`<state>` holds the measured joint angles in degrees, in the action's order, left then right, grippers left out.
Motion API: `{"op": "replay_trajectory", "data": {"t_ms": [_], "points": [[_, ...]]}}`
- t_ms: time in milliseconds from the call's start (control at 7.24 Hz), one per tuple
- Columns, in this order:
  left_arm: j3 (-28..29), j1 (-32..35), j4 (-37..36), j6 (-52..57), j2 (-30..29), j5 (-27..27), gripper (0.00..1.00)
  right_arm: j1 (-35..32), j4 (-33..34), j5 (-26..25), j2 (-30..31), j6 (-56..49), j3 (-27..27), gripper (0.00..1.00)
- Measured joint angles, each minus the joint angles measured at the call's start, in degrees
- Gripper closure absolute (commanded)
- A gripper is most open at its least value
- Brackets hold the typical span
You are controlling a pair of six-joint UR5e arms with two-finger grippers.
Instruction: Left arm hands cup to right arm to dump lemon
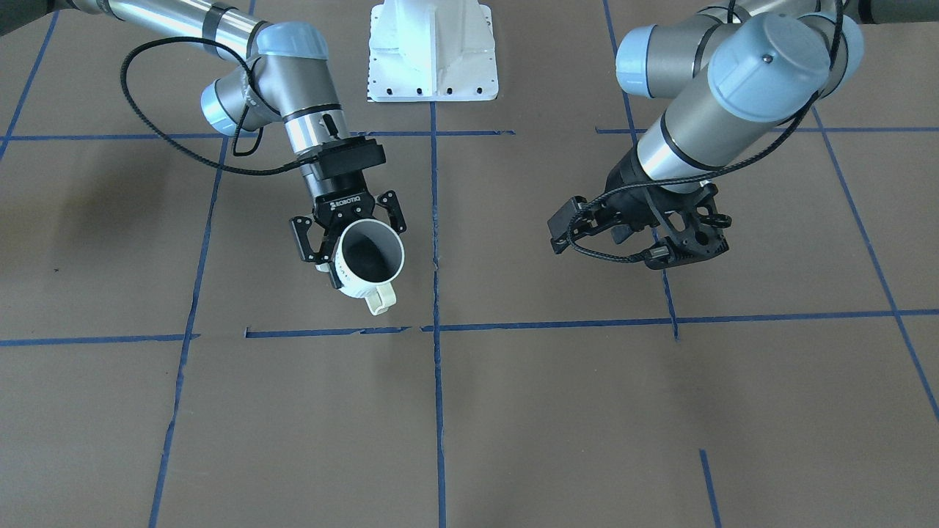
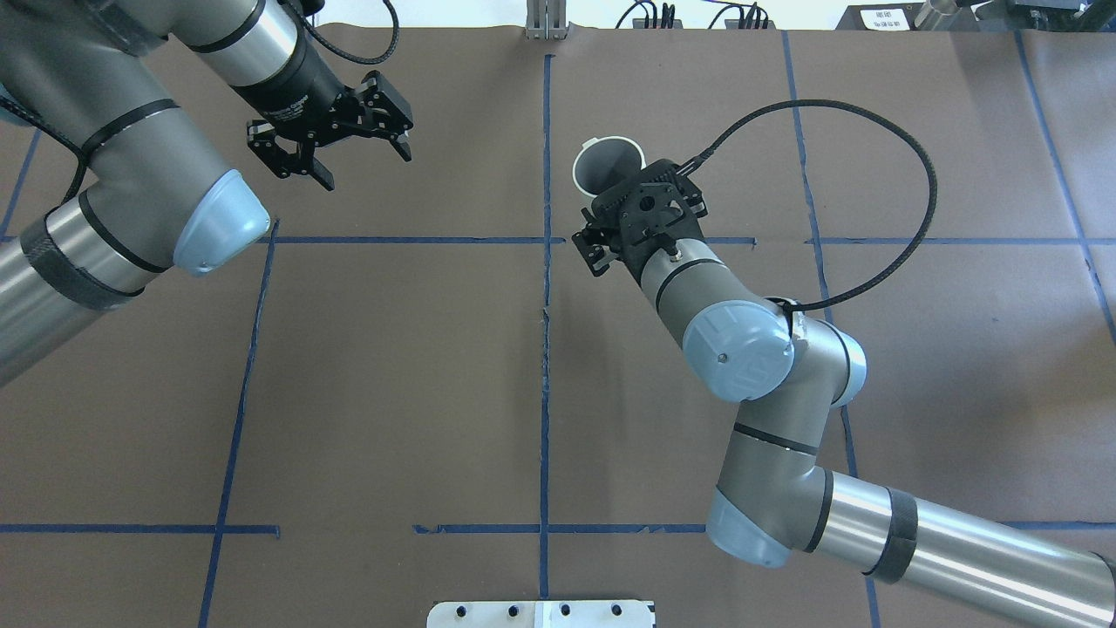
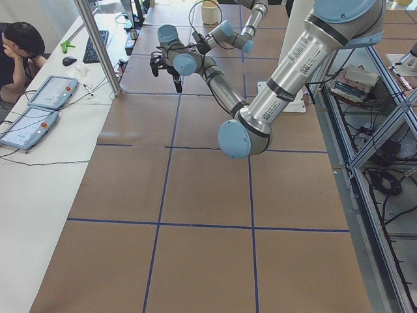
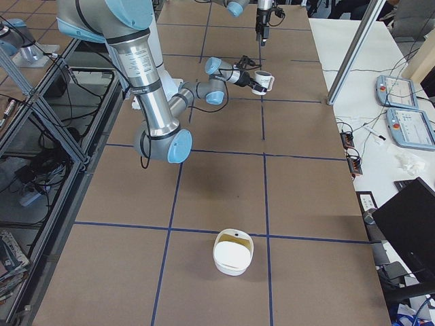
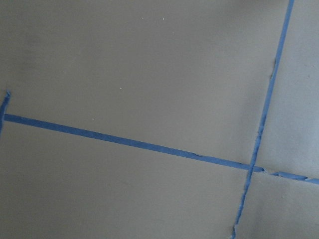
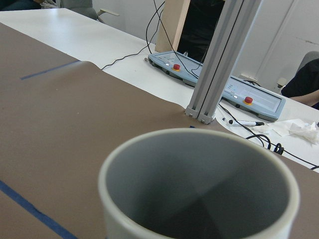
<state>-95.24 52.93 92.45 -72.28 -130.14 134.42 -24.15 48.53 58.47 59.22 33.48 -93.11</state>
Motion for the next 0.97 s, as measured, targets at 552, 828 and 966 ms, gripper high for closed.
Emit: {"op": "replay_trajectory", "data": {"t_ms": [552,828,966], "points": [[1.0,-4.5,0.0,-7.2,-5.2,1.5,0.00,2.8,3.2,-3.7,-3.2,0.6,0.3,0.64],[2.3,-5.2,0.2,-9.9,-7.5,1.5,0.00,2.9,3.3,-3.8,-3.4,0.7,0.3,0.53],[3.6,-5.2,0.4,-10.7,-8.9,1.4,0.00,2.9,3.3,-3.8,-3.8,0.8,0.3,0.52]]}}
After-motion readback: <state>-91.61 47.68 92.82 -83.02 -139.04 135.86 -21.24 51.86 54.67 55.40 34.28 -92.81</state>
